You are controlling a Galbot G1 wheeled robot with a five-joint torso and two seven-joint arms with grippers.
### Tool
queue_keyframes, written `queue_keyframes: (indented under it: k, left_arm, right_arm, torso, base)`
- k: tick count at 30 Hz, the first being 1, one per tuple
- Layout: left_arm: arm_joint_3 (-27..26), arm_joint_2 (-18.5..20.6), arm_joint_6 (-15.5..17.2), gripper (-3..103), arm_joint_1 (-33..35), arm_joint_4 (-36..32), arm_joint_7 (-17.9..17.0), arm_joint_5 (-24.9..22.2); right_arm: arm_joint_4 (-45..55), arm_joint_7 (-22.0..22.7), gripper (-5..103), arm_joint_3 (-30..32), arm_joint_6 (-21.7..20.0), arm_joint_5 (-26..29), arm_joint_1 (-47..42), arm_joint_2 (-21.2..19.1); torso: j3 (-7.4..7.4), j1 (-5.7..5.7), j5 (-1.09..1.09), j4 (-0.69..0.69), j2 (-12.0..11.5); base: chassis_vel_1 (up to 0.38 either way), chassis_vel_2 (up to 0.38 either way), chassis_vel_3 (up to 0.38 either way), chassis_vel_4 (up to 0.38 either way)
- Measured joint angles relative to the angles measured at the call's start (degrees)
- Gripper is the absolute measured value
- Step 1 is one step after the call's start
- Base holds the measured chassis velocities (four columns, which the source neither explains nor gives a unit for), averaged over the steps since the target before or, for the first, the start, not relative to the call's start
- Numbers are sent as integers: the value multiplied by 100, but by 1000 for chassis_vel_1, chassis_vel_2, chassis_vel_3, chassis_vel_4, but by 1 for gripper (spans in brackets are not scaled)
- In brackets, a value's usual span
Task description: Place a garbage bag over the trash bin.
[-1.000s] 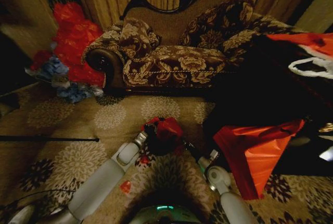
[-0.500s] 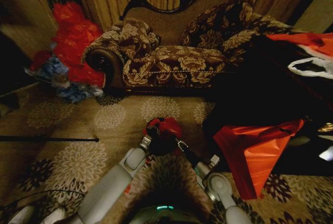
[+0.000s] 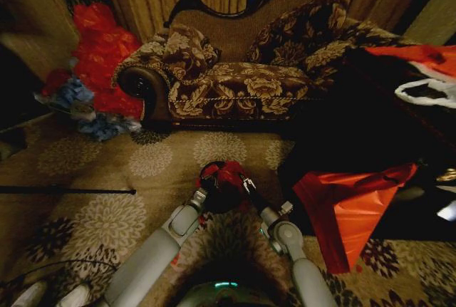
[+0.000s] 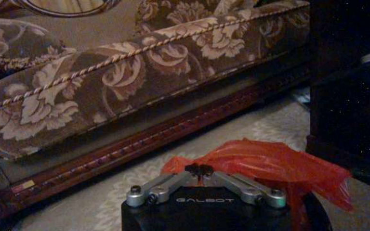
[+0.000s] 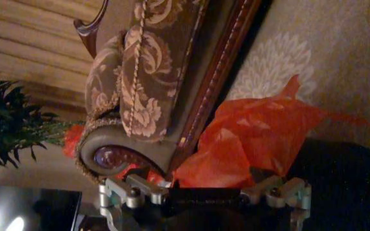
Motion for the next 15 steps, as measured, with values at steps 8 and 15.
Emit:
queue_keyframes:
  k: [8, 15]
  left_arm:
    - [24, -15, -13, 0, -75, 75, 12, -14]
    - [52, -26, -24, 0, -82, 98, 43, -20]
  right_arm:
    - [83, 83, 100, -20, -16, 84, -67, 86]
    - [-253, 131, 100, 30, 41, 168, 209, 428]
  torso:
    - [0, 0, 0, 0, 0]
    - [0, 0, 0, 1, 0]
  base:
    - [0, 0, 0, 0]
    - [0, 0, 0, 0]
